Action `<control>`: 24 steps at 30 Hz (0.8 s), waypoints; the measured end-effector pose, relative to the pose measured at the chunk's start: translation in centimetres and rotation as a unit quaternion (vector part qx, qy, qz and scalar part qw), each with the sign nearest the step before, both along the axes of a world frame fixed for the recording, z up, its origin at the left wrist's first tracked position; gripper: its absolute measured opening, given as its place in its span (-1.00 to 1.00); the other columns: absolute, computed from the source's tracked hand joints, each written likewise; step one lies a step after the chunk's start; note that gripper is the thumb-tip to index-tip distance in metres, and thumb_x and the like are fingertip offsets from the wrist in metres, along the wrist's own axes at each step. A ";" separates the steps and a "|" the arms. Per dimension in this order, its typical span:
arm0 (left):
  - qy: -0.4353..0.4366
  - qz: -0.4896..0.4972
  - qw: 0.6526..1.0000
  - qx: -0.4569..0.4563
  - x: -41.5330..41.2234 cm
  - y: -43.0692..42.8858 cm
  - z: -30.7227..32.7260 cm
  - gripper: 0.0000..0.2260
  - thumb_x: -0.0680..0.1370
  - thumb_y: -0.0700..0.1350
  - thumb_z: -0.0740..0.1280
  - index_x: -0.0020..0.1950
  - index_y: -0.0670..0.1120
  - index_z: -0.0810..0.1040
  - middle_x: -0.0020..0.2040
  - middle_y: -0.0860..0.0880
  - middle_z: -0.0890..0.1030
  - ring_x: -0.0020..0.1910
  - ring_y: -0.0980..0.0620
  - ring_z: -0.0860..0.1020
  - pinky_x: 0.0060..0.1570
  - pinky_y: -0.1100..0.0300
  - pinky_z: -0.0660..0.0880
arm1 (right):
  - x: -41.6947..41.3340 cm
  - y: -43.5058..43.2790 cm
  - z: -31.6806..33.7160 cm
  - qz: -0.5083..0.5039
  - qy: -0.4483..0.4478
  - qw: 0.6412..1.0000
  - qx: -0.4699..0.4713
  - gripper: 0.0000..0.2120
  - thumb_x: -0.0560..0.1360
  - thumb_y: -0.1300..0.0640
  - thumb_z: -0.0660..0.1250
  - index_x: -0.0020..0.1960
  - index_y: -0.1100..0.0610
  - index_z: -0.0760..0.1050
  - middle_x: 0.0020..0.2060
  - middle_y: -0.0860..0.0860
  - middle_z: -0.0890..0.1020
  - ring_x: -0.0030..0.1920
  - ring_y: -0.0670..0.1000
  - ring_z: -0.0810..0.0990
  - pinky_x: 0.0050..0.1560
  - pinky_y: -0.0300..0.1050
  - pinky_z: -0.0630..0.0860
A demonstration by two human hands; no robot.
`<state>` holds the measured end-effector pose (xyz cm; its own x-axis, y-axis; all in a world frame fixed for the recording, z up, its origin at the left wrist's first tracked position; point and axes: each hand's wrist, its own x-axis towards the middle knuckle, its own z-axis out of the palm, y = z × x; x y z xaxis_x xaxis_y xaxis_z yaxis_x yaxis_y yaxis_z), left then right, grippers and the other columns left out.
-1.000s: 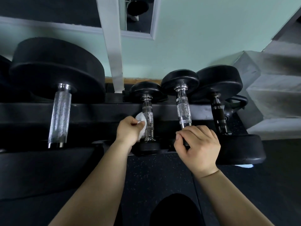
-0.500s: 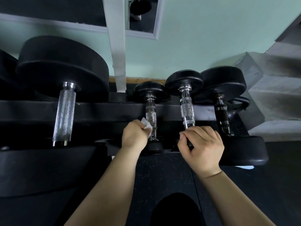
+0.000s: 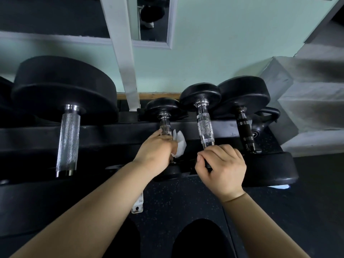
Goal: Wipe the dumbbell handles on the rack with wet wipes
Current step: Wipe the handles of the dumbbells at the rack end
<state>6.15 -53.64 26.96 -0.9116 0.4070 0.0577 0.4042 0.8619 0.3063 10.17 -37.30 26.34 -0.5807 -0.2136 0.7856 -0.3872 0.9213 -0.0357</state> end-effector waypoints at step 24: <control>-0.126 0.175 0.890 0.403 1.4 -3.4 5.3 -0.79 0.46 -0.19 0.39 -0.09 0.03 0.37 -0.21 0.22 0.49 -0.22 0.32 0.45 -0.43 0.59 0.34 | 0.8 -1.8 3.5 -0.069 -0.245 0.966 -0.041 -0.57 0.42 -0.10 0.24 0.15 0.17 0.51 0.01 0.04 0.63 -0.02 0.10 0.61 -0.09 -0.07 0.52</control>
<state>7.57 -57.04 32.24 -0.9997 0.0147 -0.0220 -0.0147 0.3815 0.9243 10.97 -39.06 29.81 -0.9061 -0.0567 0.4193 -0.1791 0.9492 -0.2587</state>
